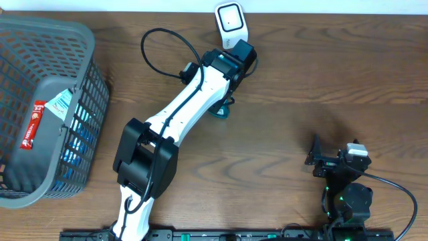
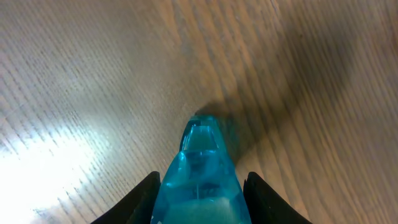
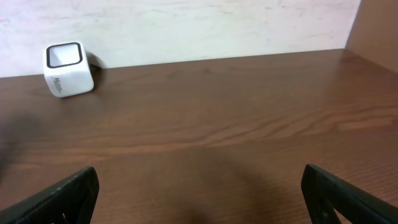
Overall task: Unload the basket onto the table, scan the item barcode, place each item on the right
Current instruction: 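Lift the teal bottle and carry it under the white scanner, then lower the teal bottle onto the table and release it, then return the left gripper to the basket and grasp the mint-green wipes pack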
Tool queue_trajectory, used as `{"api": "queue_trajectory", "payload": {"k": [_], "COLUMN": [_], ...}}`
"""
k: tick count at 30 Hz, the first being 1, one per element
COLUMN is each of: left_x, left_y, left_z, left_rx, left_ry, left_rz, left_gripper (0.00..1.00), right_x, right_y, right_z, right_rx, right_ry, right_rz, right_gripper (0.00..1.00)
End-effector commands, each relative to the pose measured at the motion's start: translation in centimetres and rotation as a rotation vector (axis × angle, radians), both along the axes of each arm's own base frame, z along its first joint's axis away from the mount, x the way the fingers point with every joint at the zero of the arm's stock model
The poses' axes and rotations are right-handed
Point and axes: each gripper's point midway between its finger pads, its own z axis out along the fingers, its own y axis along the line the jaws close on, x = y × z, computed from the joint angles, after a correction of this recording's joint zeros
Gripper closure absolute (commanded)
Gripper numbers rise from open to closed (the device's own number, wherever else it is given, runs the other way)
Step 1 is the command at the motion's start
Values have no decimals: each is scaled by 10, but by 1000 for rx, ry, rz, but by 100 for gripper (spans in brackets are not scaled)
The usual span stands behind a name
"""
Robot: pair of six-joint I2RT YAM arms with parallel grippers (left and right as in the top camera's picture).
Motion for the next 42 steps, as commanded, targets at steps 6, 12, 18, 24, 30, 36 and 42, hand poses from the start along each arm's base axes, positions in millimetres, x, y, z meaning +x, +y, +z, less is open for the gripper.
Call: {"api": "queue_trajectory", "payload": {"k": [6,12,18,24,30,36,42], "left_x": [-4,0,31,52,29,-28,-86], "left_y": [9,9,8,27,106,254,369], "left_z": [-7,-4,39,140,254,315,287], "left_rx": [34,33,16,39,104,237,308], "left_ry": [24,18,-65,-241,-443,-520,-313], "left_rz": [38,14,-153,-394,-416,-92,192], "left_gripper": [39,21,2,2,2,2,2], "right_x": [0,0,0,0,0,0,0], "right_y": [1,1,1,1,1,1,1], "right_z": [-1,-1,-1,-1,-1,-1,-1], "right_rx": [-13,-13,-13,-13,-13,-13,-13], "right_ry": [4,4,4,4,4,4,4], "right_rz": [7,7,7,7,7,7,7], "right_gripper": [1,1,1,1,1,1,1]}}
